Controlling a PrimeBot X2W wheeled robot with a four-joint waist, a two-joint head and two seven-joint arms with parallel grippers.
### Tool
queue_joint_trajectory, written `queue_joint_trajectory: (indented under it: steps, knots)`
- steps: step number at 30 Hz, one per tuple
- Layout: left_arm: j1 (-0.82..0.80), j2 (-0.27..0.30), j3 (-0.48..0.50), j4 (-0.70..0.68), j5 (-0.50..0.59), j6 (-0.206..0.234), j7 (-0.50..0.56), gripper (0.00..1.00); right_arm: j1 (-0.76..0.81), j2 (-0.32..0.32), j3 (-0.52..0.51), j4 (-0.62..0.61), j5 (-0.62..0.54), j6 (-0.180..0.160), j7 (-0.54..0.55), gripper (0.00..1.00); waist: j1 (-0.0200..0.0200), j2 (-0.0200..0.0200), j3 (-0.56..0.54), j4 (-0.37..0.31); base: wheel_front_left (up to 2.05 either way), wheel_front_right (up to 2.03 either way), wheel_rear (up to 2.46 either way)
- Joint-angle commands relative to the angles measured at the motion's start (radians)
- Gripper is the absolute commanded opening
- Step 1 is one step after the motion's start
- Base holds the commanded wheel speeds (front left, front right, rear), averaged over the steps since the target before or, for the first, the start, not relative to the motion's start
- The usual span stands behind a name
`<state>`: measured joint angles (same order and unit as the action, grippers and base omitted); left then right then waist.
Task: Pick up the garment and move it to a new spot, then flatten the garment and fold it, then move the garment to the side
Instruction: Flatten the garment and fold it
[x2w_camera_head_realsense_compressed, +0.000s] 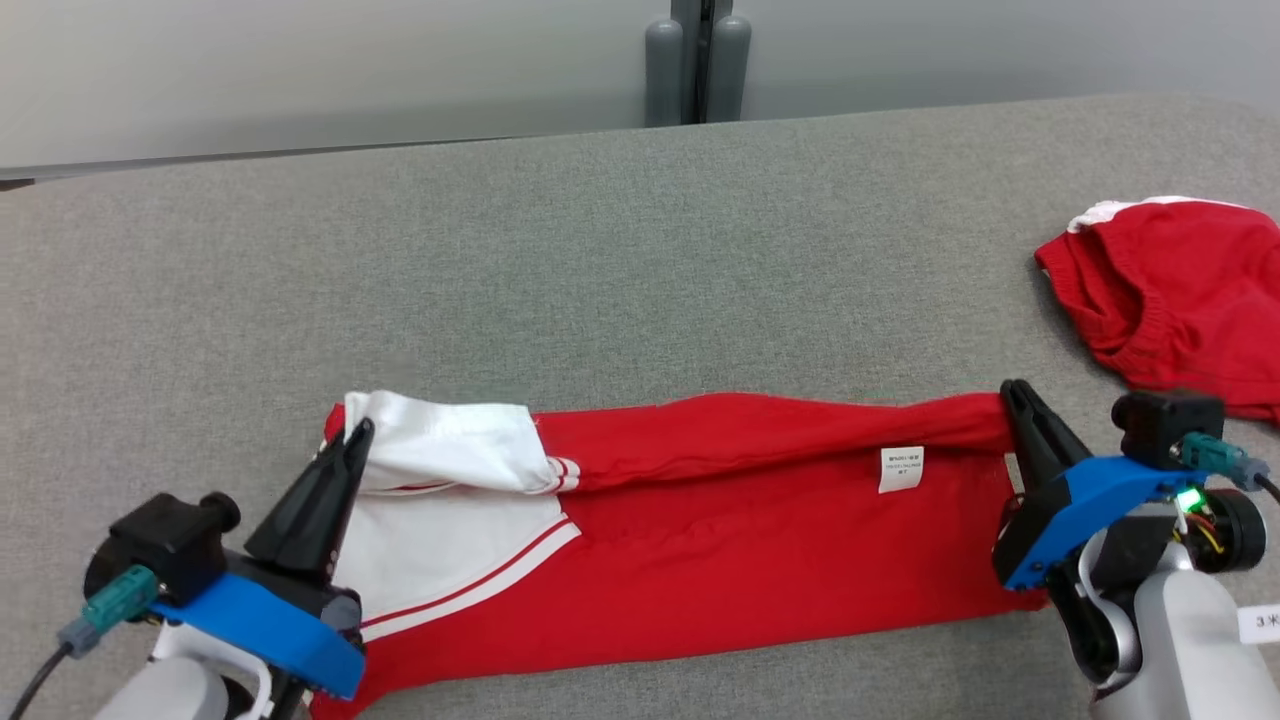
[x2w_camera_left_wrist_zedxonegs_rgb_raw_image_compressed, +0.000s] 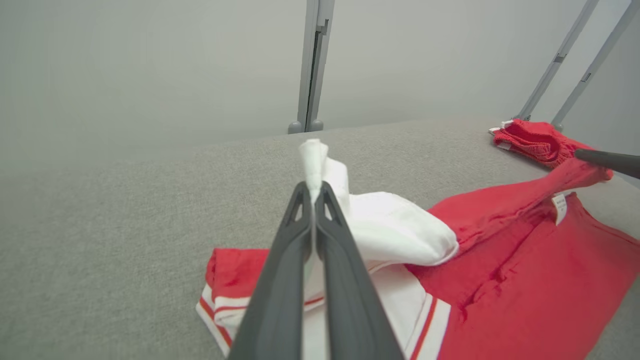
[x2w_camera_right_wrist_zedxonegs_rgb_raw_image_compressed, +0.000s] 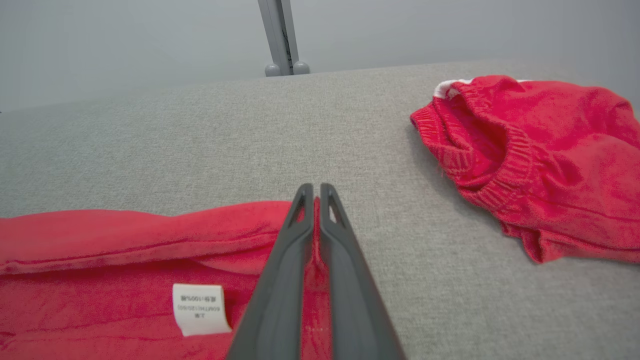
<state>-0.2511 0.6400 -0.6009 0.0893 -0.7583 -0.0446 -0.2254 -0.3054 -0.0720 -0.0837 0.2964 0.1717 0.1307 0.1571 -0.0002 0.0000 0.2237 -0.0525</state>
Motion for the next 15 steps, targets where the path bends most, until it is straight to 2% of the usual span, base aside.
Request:
queue_joint_trajectory:
  steps: [1,6,8,9,10,11,12,13,15]
  knots:
    - [0.021,-0.017,-0.002,0.013,-0.005,-0.005,-0.014,0.0,0.027,0.004,-0.006,-0.013,0.007,0.0,-0.003,0.0,0.0002,0.0,-0.005,0.002,0.0,0.0,0.0]
    - [0.067,-0.089,0.028,0.079,0.023,-0.028,-0.039,0.0,0.09,0.015,-0.017,-0.044,0.002,0.0,-0.016,0.0,0.0002,0.0,-0.021,0.006,0.0,0.0,0.0]
    - [0.083,-0.123,0.075,0.068,0.046,-0.046,-0.04,0.0,0.109,0.017,-0.021,-0.056,0.002,0.0,-0.027,0.2,0.0002,0.0,-0.025,0.007,0.0,0.0,0.0]
    - [0.1,-0.139,0.103,0.052,0.066,-0.056,-0.04,0.2,0.12,0.019,-0.023,-0.063,0.0,0.0,-0.035,0.41,0.0002,0.0,-0.028,0.008,0.0,0.0,0.0]
    - [0.122,-0.155,0.129,0.037,0.082,-0.065,-0.04,0.36,0.131,0.019,-0.026,-0.072,0.0,0.0,-0.046,0.62,0.0002,0.0,-0.03,0.009,0.0,0.0,0.0]
    - [0.148,-0.169,0.152,0.024,0.097,-0.074,-0.04,0.46,0.145,0.02,-0.027,-0.077,0.0,0.0,-0.053,1.0,0.0002,0.0,-0.032,0.009,0.0,0.0,0.0]
    - [0.17,-0.178,0.171,0.011,0.115,-0.08,-0.04,0.81,0.159,0.021,-0.03,-0.079,0.001,0.0,-0.056,1.0,0.0002,0.0,-0.036,0.01,0.0,0.0,0.0]
    - [0.193,-0.184,0.187,0.008,0.131,-0.083,-0.04,1.0,0.172,0.021,-0.032,-0.083,0.002,0.0,-0.062,1.0,0.0002,0.0,-0.039,0.011,0.0,0.0,0.0]
    - [0.233,-0.194,0.202,0.004,0.155,-0.088,-0.04,1.0,0.197,0.021,-0.034,-0.089,0.015,0.0,-0.07,1.0,0.0002,0.0,-0.044,0.012,0.0,0.0,0.0]
